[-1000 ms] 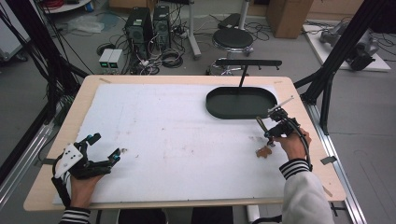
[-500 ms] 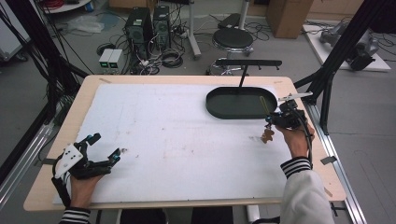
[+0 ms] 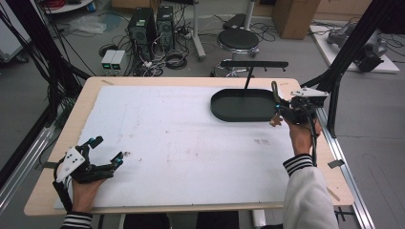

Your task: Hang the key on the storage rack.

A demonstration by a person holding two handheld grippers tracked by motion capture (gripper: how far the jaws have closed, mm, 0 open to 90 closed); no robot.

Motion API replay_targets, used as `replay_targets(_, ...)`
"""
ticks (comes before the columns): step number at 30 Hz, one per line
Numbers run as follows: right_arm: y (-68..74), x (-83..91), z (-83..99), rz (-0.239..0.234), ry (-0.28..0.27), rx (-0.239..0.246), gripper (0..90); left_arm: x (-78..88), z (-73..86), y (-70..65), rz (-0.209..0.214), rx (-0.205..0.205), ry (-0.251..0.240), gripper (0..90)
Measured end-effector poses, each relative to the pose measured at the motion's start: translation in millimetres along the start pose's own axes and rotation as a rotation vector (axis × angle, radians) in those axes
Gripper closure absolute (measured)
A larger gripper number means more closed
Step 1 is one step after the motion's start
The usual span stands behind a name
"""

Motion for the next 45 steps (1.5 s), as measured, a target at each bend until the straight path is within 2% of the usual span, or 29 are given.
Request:
replay_targets(4, -0.4, -1.4, -10.4, 0.016, -0.039, 0.004, 74.6, 0.0, 0.0, 0.0, 0.000, 0.001, -0.001, 5.2)
replay_targets(12, -1.0, -8.5, -29.8, 0.025, -0.075, 0.005, 74.6, 0.0, 0.0, 0.1, 0.000, 0.001, 0.000, 5.2)
replay_targets(21, -6.3, -18.3, -46.2, 0.047, -0.124, -0.031, 74.5, 0.0, 0.0, 0.4, 0.001, 0.005, 0.000, 5.2)
replay_targets(26, -7.4, -23.8, -48.7, 0.047, -0.146, -0.038, 74.5, 0.0, 0.0, 0.3, 0.001, 0.004, 0.000, 5.2)
replay_targets(35, -10.2, -36.2, -46.8, 0.075, -0.138, -0.060, 74.5, 0.2, 0.0, 0.3, 0.000, 0.005, 0.000, 5.2)
replay_targets(39, -11.6, -44.5, -45.6, 0.087, -0.148, -0.092, 74.6, 0.1, 0.0, 0.4, 0.001, 0.005, 0.000, 5.2)
replay_targets(45, -8.3, -57.0, -43.8, 0.088, -0.134, -0.085, 74.5, 0.1, 0.0, 0.4, 0.002, 0.006, 0.000, 5.2)
Point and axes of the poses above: each handheld gripper's, and its own axes: x roughly backward along the jaws, z roughly out of its underside, y roughly to its left, the point moved 1 cm from there along -x, roughly forward along the jaws, and after that the axes turned 6 degrees about x, right-handed, at the moved point
